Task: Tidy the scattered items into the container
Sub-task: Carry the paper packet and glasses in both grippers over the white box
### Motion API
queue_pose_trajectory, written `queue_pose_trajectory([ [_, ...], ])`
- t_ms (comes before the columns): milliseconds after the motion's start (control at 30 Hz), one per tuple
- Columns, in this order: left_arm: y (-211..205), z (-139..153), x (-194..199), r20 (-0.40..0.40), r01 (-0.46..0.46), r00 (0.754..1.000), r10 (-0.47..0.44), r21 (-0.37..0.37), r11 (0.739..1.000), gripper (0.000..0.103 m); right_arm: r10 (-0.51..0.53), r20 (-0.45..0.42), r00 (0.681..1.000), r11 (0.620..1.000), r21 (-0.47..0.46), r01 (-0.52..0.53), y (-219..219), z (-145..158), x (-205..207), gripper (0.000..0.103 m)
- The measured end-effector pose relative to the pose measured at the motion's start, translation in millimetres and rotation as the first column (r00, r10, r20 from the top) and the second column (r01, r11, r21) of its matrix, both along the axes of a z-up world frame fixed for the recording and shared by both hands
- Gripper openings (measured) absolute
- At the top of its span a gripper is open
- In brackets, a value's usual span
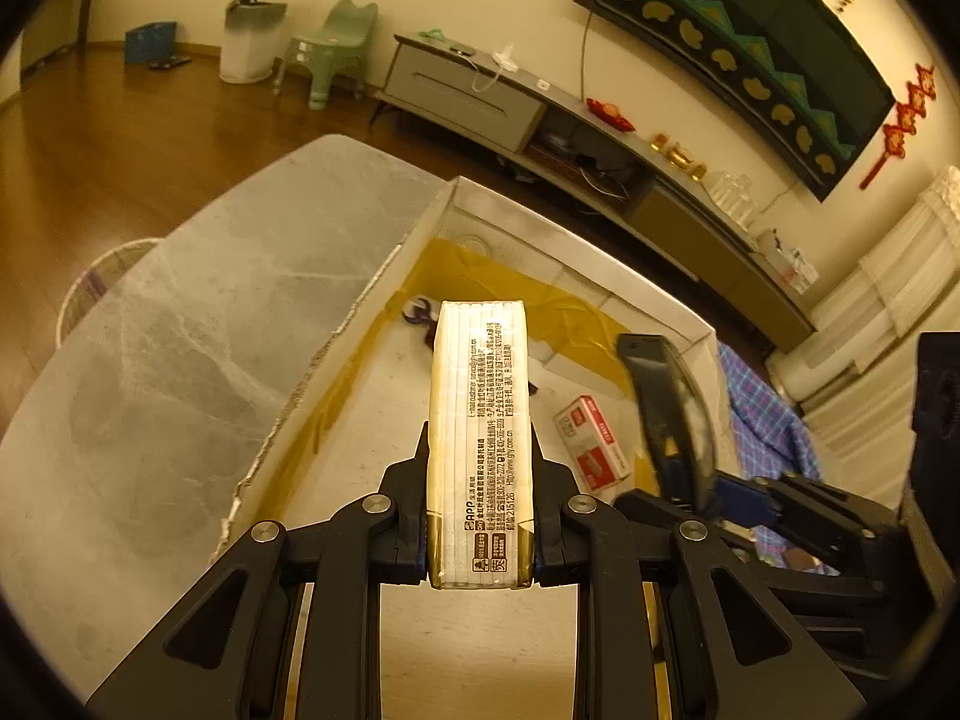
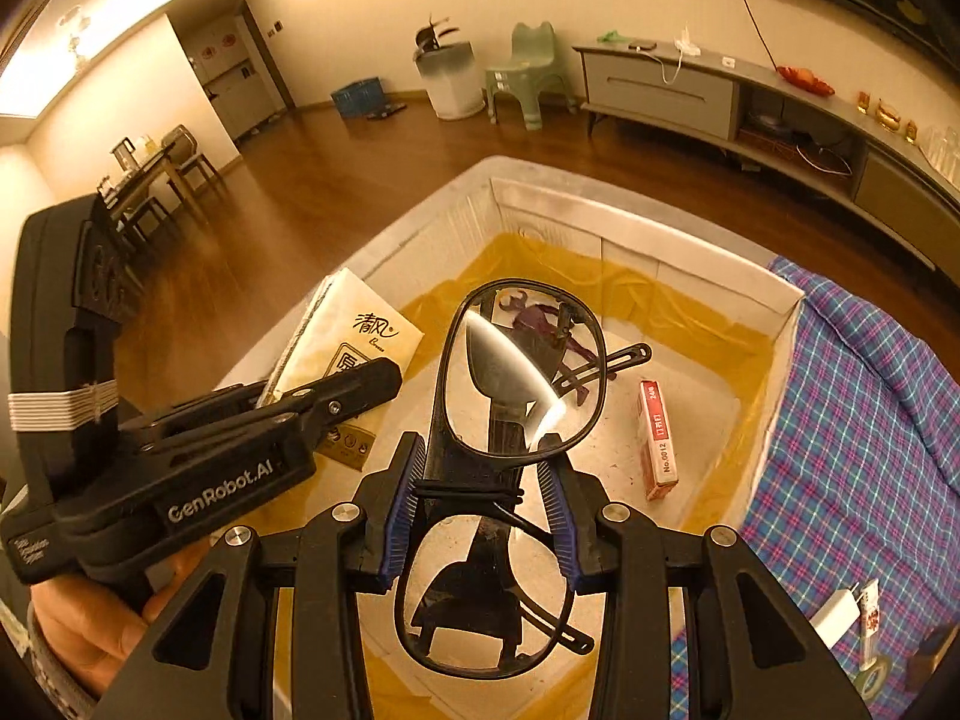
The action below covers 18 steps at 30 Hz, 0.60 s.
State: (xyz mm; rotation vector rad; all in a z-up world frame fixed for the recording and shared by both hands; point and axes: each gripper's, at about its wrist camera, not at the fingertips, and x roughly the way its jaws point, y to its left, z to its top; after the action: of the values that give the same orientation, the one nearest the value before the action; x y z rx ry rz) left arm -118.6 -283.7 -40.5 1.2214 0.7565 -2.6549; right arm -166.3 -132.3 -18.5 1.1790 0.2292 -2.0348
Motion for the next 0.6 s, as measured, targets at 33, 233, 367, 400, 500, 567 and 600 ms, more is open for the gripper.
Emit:
queue_pose_trajectory([
  [33, 0, 0, 0, 0.004, 0.002, 1.0, -0.002, -0.008, 1.0, 0.024, 0.0, 0.002, 1.0, 1.0, 0.01, 0.0, -2, -3, 1, 0.04],
  [233, 0, 7, 3, 0.013, 0.016, 1.0, -0.016, -0.052, 0.999, 0.024, 0.002, 0.022, 1.0, 0.998, 0.068, -0.004, -14, -14, -4, 0.04],
  [367, 0, 11, -1, 0.029, 0.023, 0.999, -0.02, -0.104, 0.994, 0.024, -0.006, 0.047, 0.999, 0.996, 0.091, 0.002, -21, -20, -10, 0.04],
  [400, 0, 11, -3, 0.039, 0.026, 0.999, -0.021, -0.126, 0.992, 0.024, -0.007, 0.055, 0.998, 0.996, 0.095, 0.002, -22, -22, -12, 0.04],
  [500, 0, 10, -8, 0.071, 0.041, 0.997, -0.032, -0.141, 0.989, 0.024, -0.014, 0.084, 0.996, 0.994, 0.112, 0.005, -28, -28, -17, 0.04],
  [567, -1, 7, -12, 0.088, 0.047, 0.995, -0.035, -0.133, 0.99, 0.024, -0.018, 0.097, 0.995, 0.992, 0.128, 0.005, -32, -33, -20, 0.04],
  [600, -2, 4, -14, 0.104, 0.05, 0.994, -0.037, -0.124, 0.991, 0.024, -0.021, 0.103, 0.995, 0.99, 0.139, 0.006, -34, -35, -22, 0.04],
])
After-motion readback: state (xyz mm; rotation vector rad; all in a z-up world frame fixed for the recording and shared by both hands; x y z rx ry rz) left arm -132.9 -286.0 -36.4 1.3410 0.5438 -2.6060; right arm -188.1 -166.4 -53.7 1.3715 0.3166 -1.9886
